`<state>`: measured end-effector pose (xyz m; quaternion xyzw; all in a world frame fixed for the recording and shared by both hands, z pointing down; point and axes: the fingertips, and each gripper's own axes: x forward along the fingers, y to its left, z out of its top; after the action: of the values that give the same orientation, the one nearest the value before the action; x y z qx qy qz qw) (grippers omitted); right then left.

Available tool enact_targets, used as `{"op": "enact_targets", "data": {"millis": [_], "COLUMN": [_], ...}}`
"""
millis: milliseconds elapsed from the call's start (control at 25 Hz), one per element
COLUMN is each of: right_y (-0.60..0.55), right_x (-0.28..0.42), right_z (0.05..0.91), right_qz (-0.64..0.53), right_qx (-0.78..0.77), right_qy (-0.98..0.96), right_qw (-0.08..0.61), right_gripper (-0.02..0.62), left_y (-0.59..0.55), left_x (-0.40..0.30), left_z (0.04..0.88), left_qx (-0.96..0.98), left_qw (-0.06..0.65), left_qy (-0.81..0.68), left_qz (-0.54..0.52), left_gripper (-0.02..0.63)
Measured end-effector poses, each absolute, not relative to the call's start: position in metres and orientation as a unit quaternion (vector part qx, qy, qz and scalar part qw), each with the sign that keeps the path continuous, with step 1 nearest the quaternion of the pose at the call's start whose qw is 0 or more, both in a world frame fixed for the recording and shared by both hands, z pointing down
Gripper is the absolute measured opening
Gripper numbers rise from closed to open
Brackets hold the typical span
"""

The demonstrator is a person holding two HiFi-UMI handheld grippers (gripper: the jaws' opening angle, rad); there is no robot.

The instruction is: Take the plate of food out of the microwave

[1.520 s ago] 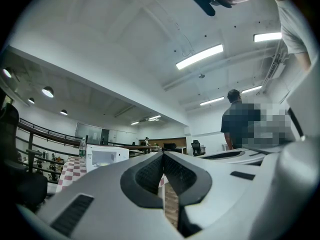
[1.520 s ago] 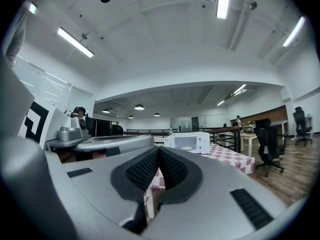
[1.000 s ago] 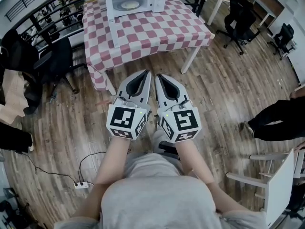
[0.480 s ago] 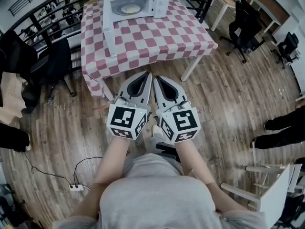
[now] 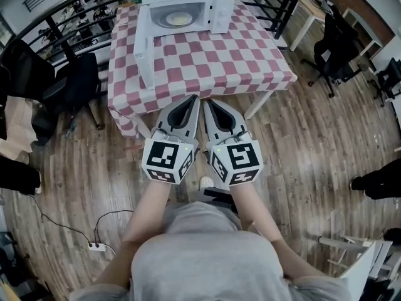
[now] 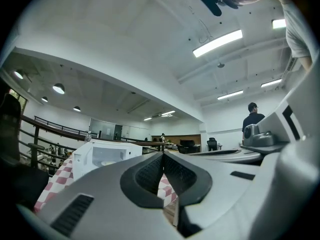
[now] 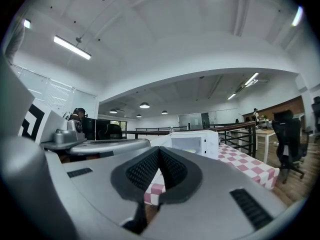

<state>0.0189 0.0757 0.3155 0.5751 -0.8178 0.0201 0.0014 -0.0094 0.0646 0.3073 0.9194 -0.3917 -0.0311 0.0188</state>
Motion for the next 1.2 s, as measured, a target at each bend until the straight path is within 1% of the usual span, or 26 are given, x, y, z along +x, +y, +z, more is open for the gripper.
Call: {"op": "enact_targets", "data": {"millis": [760,1200], "right_y": [-0.021,-0.047], "right_x": [0.079,0.085], "right_z": [0.318,0.319], "right_qz": [0.008,0.027], "right_qx": [0.522,0.485], "right_qy": [-0.853,-0.874], "right_qw": [0.018,-0.009], "right_gripper": [0.025,0.025], "left_y": [-0.037,-0.069], "left_x": [0.047,0.054], "left_z": [0.309,0.315], "left_qx": [0.89,0.882], "left_qw": [0.026,0.02], "left_qy": [-0.452,-0.47], "left_qz": [-0.045,-0.032], "left_gripper": [0.003,0.003]}}
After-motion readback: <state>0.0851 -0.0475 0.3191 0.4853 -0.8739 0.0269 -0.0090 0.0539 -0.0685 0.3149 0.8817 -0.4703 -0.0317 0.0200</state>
